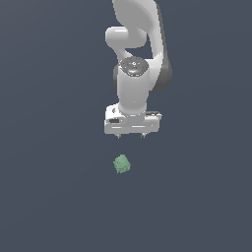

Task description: Pick up the object and move it to a goal position.

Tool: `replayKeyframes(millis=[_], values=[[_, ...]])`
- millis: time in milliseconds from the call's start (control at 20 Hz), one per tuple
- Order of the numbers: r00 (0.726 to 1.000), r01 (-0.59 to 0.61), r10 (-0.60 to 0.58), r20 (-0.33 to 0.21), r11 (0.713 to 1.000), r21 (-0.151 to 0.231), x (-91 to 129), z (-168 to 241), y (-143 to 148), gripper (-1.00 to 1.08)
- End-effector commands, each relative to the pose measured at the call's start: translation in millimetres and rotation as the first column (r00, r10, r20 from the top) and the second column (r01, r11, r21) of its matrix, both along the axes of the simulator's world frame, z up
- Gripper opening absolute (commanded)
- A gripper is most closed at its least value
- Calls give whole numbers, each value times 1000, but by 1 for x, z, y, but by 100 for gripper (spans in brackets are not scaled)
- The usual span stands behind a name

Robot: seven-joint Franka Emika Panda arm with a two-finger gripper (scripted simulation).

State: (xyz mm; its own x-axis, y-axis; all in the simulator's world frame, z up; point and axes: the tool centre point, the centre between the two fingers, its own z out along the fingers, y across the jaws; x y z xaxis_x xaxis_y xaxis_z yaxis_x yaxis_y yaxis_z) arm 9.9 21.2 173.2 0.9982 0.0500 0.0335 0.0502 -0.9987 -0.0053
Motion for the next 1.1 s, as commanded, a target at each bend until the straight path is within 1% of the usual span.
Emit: replayKeyframes(millis=[0,400,600,800,1050], values=[[1000,0,0,0,1000,0,0,0,0,100],[1000,-1,1,1,1000,-15,-4,3,7,100],[1000,-1,1,2,1000,-15,-5,3,7,100],[1000,-18,18,0,1000,-16,-1,1,6,100],[998,-68,68,-4,997,-19,7,-6,1,100]])
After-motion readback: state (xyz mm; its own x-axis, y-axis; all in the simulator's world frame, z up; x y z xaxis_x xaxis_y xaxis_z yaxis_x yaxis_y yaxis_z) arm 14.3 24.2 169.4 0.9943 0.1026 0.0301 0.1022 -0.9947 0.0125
